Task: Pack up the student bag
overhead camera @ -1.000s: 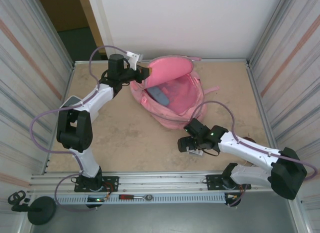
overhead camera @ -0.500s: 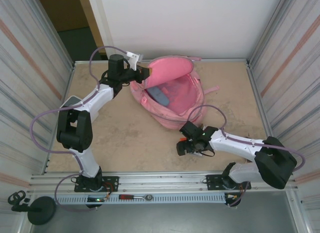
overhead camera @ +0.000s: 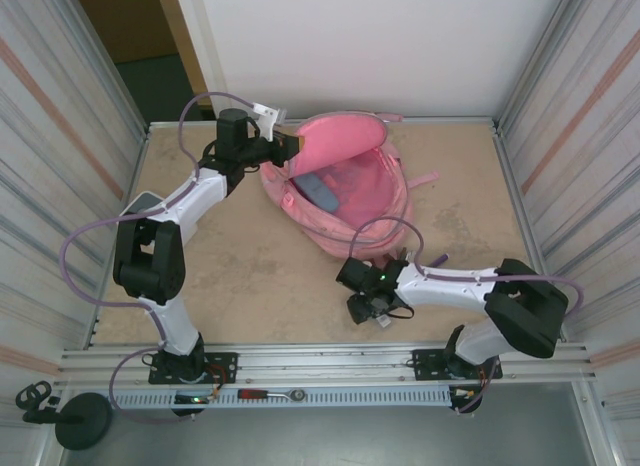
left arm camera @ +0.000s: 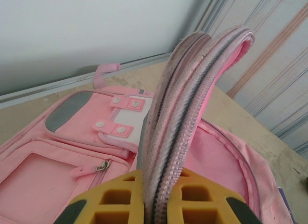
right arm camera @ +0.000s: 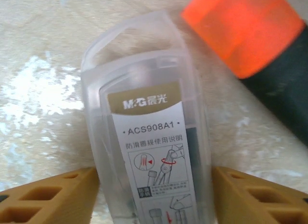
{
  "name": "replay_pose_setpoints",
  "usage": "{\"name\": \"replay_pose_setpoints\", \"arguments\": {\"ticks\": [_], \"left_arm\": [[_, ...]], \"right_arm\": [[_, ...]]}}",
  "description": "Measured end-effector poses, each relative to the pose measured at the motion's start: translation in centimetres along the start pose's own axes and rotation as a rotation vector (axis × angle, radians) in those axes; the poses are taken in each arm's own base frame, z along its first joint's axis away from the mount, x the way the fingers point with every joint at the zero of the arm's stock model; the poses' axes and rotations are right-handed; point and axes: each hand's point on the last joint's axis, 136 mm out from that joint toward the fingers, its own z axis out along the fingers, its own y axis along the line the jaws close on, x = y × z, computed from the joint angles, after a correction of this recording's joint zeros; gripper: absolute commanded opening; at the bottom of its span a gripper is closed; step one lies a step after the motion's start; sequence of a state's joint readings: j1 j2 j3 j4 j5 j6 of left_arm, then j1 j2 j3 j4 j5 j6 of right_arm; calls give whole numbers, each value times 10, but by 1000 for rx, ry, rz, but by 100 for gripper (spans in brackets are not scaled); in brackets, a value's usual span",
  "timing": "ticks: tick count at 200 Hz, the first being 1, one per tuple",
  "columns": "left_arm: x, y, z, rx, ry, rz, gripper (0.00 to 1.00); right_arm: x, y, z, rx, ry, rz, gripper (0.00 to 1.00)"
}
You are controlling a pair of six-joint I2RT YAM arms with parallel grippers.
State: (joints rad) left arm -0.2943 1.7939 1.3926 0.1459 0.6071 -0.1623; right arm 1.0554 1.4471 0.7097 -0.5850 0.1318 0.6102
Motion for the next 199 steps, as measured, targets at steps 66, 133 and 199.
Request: {"name": "replay_pose_setpoints", "arguments": {"ticks": [66,133,199], "left_arm": [[0,0,0,0,0,0,0],[0,-1,0,4,1,0,0],[1,-4,1,17,3,1,0]], "right_arm": [[-17,45,-16,-90,-54,-144,29],[-146,23,-123,-393,-374,84,30],[-265,-69,-98,-362,-437,321,34]]}}
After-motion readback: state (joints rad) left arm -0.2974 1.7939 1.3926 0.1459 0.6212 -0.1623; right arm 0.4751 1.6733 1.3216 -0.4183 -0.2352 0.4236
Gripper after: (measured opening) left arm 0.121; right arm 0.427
